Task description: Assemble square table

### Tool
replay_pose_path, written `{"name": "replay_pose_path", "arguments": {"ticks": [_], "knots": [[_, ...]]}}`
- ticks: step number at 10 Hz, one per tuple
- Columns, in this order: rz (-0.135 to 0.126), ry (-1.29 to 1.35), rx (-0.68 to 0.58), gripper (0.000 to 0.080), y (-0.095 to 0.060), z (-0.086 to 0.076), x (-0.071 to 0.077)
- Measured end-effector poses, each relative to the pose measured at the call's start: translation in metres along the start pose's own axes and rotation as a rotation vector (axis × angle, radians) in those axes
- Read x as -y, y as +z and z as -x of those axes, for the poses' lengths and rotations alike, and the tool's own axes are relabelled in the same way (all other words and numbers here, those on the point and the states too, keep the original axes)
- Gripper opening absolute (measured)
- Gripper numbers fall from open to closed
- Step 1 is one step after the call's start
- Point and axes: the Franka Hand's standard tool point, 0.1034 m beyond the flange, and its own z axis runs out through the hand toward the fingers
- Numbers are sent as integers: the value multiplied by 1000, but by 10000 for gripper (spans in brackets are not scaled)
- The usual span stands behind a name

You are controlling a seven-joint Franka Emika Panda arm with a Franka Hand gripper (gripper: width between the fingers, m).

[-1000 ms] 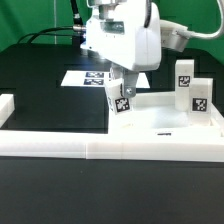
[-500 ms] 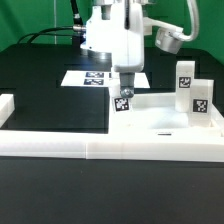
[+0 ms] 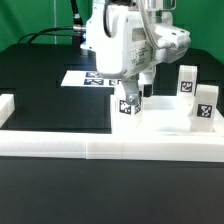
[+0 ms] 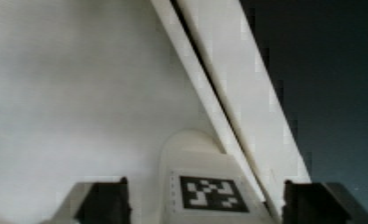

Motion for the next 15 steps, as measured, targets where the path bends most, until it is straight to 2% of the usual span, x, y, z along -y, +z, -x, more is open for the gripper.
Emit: {"name": "replay_pose_path", "arguments": {"ticks": [1, 3, 7, 8, 10, 12, 13, 15], "knots": [[0, -121, -5, 614, 0, 1, 0], [20, -577, -7, 643, 1, 5, -7], [21, -834, -8, 649, 2, 4, -6], [23, -951, -10, 649, 0, -1, -4], [23, -1206, -16, 649, -3, -19, 6], [37, -1432, -29, 649, -2, -19, 6], [36, -1439, -29, 649, -2, -20, 6], [37, -1415, -30, 374, -1, -20, 6]]}}
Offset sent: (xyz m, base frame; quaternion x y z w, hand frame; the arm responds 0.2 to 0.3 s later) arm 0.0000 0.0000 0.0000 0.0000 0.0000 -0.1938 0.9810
